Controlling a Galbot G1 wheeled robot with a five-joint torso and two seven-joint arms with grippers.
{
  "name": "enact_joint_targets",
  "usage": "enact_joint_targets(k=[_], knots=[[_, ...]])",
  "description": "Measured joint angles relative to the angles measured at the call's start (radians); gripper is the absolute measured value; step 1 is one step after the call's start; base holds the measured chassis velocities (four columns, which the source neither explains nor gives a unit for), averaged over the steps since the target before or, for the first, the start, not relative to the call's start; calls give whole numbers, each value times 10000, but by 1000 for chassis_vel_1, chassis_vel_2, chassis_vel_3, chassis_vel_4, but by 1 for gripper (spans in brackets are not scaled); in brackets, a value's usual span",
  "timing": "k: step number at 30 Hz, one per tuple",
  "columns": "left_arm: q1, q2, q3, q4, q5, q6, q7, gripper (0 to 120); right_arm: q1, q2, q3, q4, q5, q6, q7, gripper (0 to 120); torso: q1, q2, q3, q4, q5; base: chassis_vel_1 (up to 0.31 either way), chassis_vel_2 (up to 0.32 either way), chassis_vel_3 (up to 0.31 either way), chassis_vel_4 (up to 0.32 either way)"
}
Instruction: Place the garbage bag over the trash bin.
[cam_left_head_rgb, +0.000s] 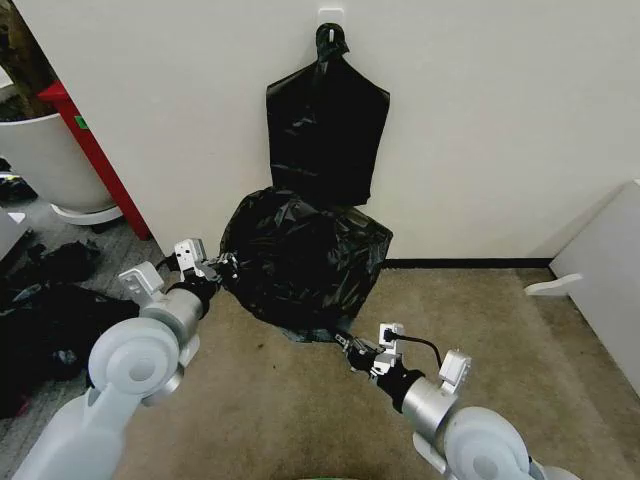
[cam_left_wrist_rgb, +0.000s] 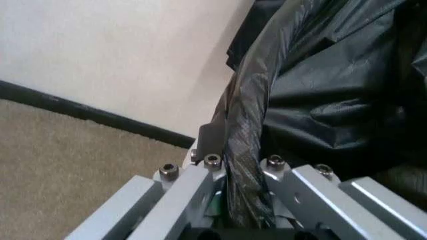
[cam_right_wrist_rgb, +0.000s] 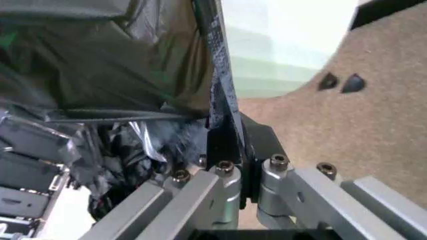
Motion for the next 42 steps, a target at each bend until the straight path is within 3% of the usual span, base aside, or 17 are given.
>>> enact_joint_targets(k=[13,26,35,37,42], knots=[[187,60,-346,-333,-809,312,-10,1,-305,33,860,-1131,-103,-123,-509,0,0,0,0,0,1,0,0,0,0],[173,3,-343,-68,-492,196,-31,1,-432,-63,482,-747,-1005,-180,-363,0,0,0,0,1,0,0,0,0,0],[-35,-40,-132,223,-140,43,-110,1,-817,-306,-62,-117,-2574,-11,-393,34,0,0,0,0,0,0,0,0,0],[-39,-39,-122,226,-122,39,-115,1,-836,-316,-70,-92,-2659,-4,-396,36,0,0,0,0,0,0,0,0,0],[99,18,6,251,265,19,-98,1,-1116,-557,177,830,-3737,179,-215,59,0,0,0,1,0,0,0,0,0]])
